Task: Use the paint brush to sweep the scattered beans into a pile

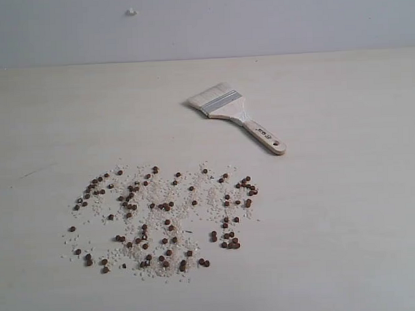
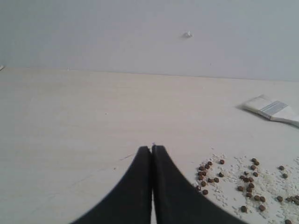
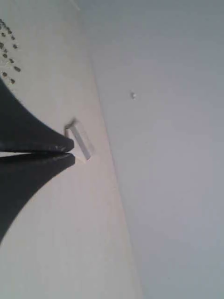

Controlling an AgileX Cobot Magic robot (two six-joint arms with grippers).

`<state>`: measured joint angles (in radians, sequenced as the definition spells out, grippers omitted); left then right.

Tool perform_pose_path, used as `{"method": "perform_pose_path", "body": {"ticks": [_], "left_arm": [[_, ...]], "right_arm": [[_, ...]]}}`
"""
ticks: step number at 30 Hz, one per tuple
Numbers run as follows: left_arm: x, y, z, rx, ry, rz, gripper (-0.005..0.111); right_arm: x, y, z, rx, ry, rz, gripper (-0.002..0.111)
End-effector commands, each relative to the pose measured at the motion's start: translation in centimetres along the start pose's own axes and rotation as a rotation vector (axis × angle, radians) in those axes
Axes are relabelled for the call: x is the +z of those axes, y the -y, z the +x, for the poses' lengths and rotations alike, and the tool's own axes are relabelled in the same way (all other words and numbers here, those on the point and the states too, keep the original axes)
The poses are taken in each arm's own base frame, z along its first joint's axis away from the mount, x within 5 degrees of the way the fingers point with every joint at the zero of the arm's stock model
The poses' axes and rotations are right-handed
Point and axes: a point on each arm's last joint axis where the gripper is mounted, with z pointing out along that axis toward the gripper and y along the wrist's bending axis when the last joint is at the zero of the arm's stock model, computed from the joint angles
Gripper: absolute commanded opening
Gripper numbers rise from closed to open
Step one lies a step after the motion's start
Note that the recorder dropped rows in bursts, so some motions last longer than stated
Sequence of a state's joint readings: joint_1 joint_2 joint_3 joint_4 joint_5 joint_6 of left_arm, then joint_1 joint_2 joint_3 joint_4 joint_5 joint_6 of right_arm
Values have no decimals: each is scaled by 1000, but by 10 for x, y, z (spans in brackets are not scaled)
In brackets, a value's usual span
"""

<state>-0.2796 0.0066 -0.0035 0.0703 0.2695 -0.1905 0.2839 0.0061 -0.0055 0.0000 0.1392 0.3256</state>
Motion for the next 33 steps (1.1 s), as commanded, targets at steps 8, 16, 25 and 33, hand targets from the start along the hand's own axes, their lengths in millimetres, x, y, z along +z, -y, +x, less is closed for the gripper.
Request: {"method": "perform_pose_path", "body": {"ticks": [8,16,25,33], "left_arm": [[0,0,1,10,5,-2,0],[0,0,1,10,5,-2,0],[0,0,1,10,5,-2,0],[0,0,1,10,5,-2,0]], "right_arm": [[-1,-4,-11,-8,142,-48,0],[-2,-5,-15,66,184,-67,0],[3,-23,-68,68,174,-67,0],[94,-49,-140,-178,-224,39,0]]}}
